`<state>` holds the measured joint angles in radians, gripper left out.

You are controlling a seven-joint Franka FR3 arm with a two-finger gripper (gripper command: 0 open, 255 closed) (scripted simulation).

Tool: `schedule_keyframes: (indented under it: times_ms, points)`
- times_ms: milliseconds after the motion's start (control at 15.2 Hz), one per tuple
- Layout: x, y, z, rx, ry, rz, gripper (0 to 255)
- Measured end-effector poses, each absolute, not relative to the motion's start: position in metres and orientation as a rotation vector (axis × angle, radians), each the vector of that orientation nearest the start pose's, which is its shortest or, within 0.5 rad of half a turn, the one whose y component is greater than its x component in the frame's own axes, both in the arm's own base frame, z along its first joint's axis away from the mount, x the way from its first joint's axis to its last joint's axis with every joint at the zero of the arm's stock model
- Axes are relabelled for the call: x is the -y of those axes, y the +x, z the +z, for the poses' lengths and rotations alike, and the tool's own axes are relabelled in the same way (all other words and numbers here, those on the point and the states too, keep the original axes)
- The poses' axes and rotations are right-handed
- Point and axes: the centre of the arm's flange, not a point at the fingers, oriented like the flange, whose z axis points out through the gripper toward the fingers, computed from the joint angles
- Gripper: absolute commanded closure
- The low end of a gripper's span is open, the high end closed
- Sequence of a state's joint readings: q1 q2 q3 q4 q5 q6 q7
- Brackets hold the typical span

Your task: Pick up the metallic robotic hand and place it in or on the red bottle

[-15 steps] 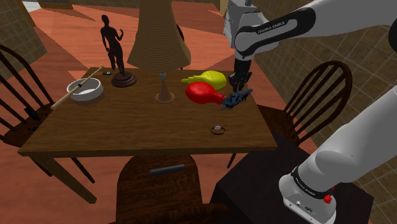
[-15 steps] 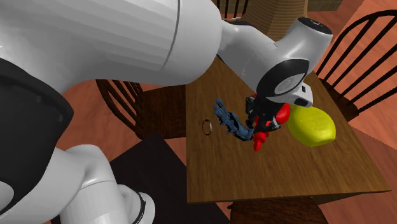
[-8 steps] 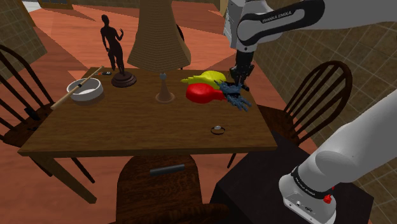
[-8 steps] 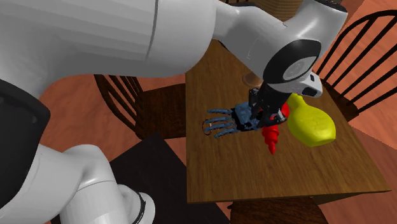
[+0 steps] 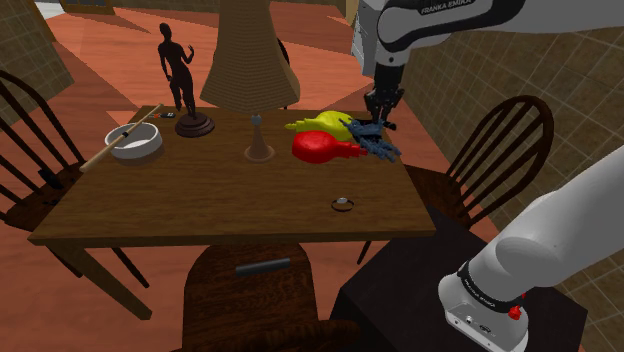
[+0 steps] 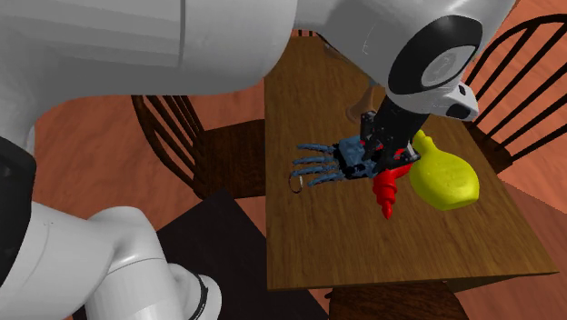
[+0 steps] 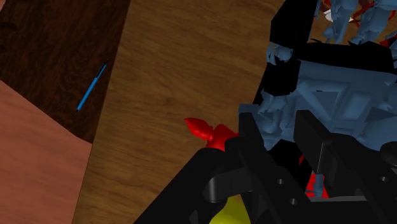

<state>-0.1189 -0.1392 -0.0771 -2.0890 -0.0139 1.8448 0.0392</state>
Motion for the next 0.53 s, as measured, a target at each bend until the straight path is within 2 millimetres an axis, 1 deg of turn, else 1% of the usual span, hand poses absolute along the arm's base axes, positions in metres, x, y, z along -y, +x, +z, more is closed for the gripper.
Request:
schedule_keyframes:
  times_ms: [396,528]
  points:
    - [0.1,0.49,0.507,-0.359,-3.111,0.165,255]
    - [0.099,0.505,0.513,-0.359,-3.111,0.165,255]
